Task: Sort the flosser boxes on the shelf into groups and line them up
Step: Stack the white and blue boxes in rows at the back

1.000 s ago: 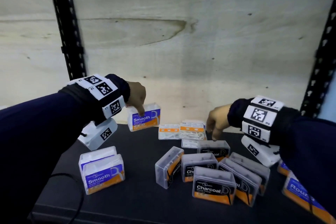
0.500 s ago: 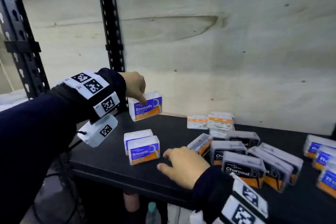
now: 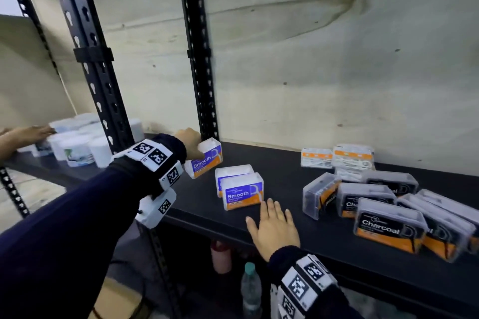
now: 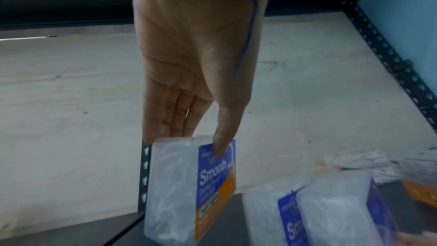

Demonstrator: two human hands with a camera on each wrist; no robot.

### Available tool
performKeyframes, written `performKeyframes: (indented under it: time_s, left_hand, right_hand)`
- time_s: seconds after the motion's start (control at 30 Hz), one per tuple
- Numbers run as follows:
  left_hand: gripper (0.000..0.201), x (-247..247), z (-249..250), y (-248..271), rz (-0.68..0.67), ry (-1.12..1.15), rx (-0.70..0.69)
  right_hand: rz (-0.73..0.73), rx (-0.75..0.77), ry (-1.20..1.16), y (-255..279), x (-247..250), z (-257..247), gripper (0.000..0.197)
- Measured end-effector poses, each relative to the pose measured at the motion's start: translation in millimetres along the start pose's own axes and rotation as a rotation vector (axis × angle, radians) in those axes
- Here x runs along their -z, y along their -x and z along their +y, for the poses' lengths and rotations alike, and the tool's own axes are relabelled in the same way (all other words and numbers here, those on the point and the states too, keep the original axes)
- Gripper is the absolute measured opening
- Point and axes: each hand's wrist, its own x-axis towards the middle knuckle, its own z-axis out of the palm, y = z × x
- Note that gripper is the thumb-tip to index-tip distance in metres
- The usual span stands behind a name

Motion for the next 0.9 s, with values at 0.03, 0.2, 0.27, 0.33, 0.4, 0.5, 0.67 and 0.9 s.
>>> performKeyframes:
  time_s: [0.03,0.2,0.27,0.33,0.4,0.5,0.67,0.9]
  left_hand:
    - [0.040,-3.9,0.0,2.0,-0.015,-0.002,0.004]
    - [0.043,-22.7,2.7,2.5,-0.084,0.012,0.000]
    - [0.043,-27.6,4.5,1.4,-0.101,0.032,-0.001]
    - [0.044,-31.5,6.5,-0.6,-0.118,0.051,-0.011]
    - [0.044,-35.1,8.1,-2.8,-0.124,0.048,-0.017]
    - [0.043,-39.0,6.3,-8.3,-0.131,0.041,-0.025]
    - [0.033,-15.7,5.4,-11.3,-0.086,-0.031,-0.107]
    - [0.039,64.6,42.9,-3.8,0.116,-0.015,-0.350]
  right_hand:
    - [-0.003,-0.001,0.008,0.2,-0.6,-0.1,0.064]
    - [0.014,-0.004,0.036,0.1,-4.9,-0.7,0.063]
    - [0.016,-0.003,0.040,0.7,-4.6,-0.7,0.063]
    - [0.015,0.003,0.047,0.4,-5.6,-1.0,0.064]
    - [0.014,0.010,0.050,-0.1,-6.4,-0.7,0.076]
    - [-0.056,0.045,0.037,3.7,2.2,1.9,0.066]
    - [-0.208,0.169,0.083,34.9,59.2,14.6,0.051]
    - [-0.222,0.378,0.162,87.3,186.2,40.6,0.033]
